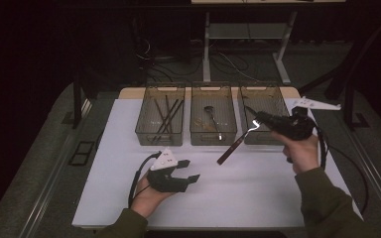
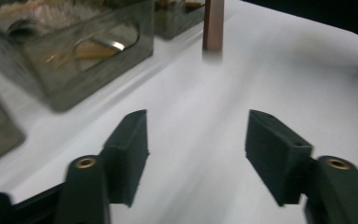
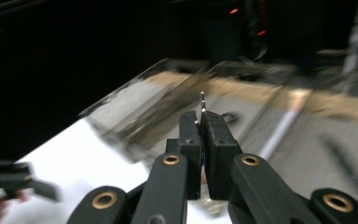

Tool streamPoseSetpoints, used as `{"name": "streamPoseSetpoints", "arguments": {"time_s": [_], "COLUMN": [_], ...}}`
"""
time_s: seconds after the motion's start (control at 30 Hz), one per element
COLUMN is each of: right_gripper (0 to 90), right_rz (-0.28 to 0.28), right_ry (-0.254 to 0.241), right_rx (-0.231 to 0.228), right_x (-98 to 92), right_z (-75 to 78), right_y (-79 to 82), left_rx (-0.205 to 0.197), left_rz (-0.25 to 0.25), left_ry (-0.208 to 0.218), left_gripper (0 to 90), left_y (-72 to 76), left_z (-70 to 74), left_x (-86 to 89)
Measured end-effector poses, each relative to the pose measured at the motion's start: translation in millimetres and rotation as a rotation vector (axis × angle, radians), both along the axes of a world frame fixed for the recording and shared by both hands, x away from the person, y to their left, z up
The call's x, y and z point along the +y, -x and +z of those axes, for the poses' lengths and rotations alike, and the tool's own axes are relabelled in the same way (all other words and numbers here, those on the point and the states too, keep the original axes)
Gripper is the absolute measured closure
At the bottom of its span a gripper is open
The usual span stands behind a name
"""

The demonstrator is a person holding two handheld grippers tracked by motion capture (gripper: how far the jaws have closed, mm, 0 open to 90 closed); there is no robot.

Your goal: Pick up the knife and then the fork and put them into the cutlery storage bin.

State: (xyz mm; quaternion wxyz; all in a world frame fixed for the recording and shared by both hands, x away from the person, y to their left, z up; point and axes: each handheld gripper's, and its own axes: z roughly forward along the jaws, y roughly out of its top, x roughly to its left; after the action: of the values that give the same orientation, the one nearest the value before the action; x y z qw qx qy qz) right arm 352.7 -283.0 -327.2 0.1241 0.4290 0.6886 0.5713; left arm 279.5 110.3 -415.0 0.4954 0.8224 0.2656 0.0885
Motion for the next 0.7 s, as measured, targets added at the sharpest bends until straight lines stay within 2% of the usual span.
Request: {"name": "streamPoseSetpoints", "arguments": {"time_s": [0.2, 0.4, 0.47, 0.53, 0.63, 0.7], "right_gripper": [86.8, 86.8, 86.8, 86.8, 86.8, 86.7], "right_rz": [-0.13, -0.253, -0.281, -0.307, -0.323, -0.311], "right_ry": [0.022, 0.058, 0.063, 0.089, 0.109, 0.132], "right_rx": [-0.039, -0.053, -0.045, -0.032, 0.011, 0.044], "right_x": [-43.4, -79.4, -88.2, -93.1, -95.9, -93.9], "right_z": [27.8, 42.0, 41.5, 37.7, 26.9, 18.1], "right_y": [-21.9, -42.4, -50.1, -58.3, -71.5, -79.9], "left_rx": [0.017, 0.044, 0.044, 0.047, 0.052, 0.056], "left_rz": [0.027, 0.066, 0.071, 0.074, 0.061, 0.054], "left_ry": [-0.007, -0.009, 0.005, 0.004, -0.009, -0.018], "left_gripper": [25.3, 15.3, 13.2, 9.7, 3.8, 0.9], "left_y": [0.7, 2.3, 1.9, 0.9, 1.1, 1.6], "left_z": [-8.3, -14.5, -14.8, -15.6, -17.7, -18.6], "left_x": [29.5, 45.1, 45.7, 44.3, 41.0, 38.9]}}
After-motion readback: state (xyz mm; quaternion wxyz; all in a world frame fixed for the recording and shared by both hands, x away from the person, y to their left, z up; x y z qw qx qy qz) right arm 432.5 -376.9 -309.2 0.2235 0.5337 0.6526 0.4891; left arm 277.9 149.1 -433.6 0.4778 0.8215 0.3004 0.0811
